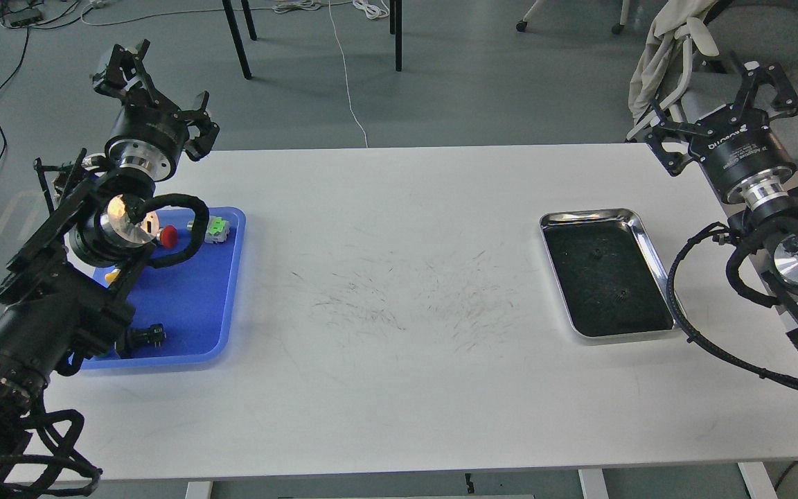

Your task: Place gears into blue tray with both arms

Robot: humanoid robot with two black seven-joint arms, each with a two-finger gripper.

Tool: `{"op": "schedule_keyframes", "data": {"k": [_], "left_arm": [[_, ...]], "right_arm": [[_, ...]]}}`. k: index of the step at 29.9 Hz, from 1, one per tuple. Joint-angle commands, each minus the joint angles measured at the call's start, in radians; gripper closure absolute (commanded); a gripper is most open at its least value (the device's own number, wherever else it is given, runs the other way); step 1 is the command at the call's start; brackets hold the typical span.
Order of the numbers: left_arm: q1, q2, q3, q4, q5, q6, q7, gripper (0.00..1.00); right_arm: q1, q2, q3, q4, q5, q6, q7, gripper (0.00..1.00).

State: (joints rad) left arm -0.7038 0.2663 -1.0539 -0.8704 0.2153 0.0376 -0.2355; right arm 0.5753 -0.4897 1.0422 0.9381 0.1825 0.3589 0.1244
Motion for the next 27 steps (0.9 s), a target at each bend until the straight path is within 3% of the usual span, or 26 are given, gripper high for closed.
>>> {"op": "schedule_keyframes", "data": {"k": [1,19,23,27], "left_arm": [[0.001,-0.001,0.0,-0.001,0.001,0.005,0.001,0.02],[-0.005,-0.006,0.046,-0.004,0.016,0.016,-0.013,0.02],[-0.006,-0.002,0.048,-0.004,0.016,0.018,-0.013,0.02],[-0.006,0.007,0.048,-0.004,0.016,0.016,-0.013,0.02]], "right_arm": [[-0.003,-0.006,-0.004,0.001,0.0,0.0,0.0,0.01],[-0.006,-0.093,-0.065,0.044,-0.005,0.035,-0.005,0.01],[0.058,-0.203,-0.206,0.057,-0.021,0.035,-0.008,0.01],[0.252,-0.326,-0.504,0.087,-0.136,0.035,-0.045,0.01]]}}
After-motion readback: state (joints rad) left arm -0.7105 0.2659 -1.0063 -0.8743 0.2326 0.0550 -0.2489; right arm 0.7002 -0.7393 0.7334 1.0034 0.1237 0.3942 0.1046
